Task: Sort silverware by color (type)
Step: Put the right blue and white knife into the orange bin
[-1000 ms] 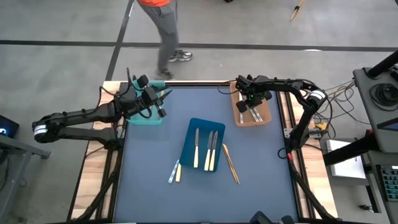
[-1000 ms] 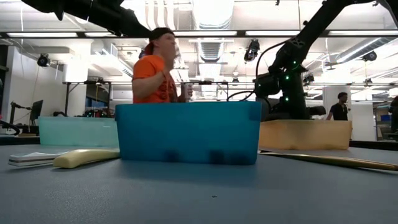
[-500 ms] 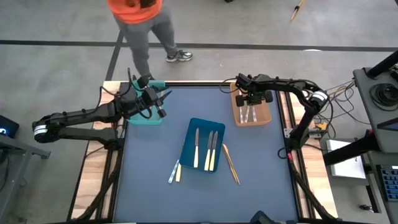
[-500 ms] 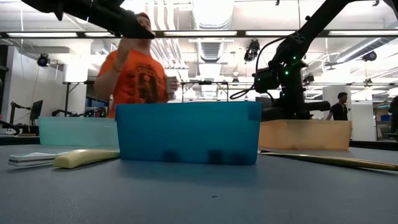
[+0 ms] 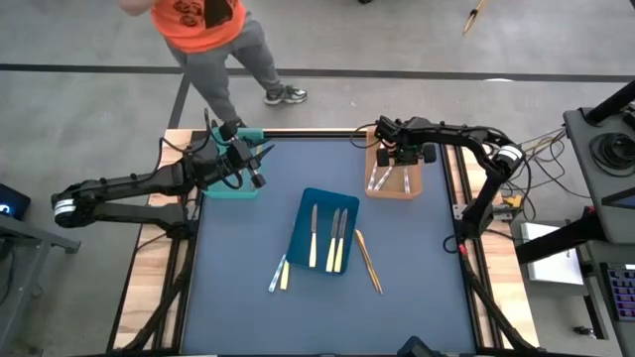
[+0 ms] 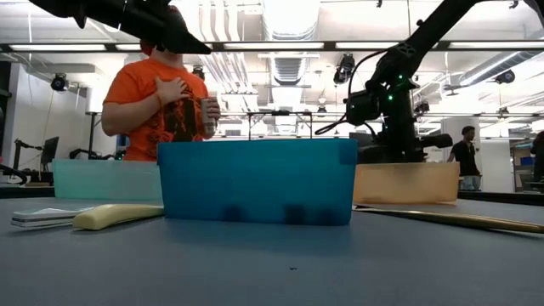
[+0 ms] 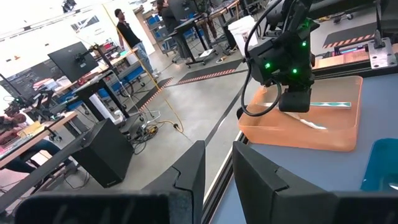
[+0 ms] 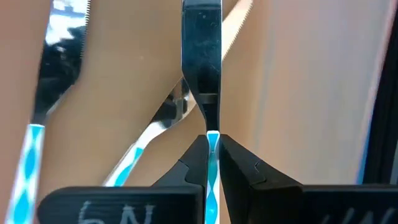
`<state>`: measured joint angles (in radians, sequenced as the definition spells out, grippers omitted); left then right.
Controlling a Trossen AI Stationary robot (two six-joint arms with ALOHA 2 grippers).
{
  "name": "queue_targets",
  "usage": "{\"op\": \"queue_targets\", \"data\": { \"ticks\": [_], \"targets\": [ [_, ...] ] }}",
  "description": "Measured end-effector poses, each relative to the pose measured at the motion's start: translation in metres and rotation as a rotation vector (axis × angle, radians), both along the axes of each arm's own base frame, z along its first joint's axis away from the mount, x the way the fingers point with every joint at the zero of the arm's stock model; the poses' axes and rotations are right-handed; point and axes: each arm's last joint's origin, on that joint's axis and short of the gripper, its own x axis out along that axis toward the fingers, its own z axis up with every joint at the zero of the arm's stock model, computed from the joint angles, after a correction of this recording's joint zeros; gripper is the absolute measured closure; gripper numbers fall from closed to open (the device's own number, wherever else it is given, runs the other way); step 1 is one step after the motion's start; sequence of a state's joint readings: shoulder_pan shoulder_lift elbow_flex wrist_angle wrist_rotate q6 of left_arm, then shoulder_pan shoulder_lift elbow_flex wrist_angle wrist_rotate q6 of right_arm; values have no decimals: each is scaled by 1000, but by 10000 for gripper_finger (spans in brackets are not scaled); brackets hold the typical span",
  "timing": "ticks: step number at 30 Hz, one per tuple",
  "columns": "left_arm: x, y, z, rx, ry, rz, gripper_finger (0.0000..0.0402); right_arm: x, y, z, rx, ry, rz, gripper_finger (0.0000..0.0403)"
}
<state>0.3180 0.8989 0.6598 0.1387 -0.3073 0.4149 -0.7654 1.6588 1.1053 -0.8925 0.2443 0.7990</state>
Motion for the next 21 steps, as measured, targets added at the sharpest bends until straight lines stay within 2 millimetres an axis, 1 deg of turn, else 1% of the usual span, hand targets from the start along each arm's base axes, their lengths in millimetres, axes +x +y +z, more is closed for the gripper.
{"op": "queue_targets", "data": {
  "ticks": [10, 16, 21],
  "targets": [
    [0, 0, 0, 0, 0, 0, 338, -2, 2, -1, 12, 10, -34, 384],
    [0, 0, 0, 0, 1, 0, 338, -2, 0, -1, -15, 15, -40, 357],
    [0, 0, 0, -2, 5, 0, 338, -2, 0, -1, -17, 17, -39, 351]
  ]
}}
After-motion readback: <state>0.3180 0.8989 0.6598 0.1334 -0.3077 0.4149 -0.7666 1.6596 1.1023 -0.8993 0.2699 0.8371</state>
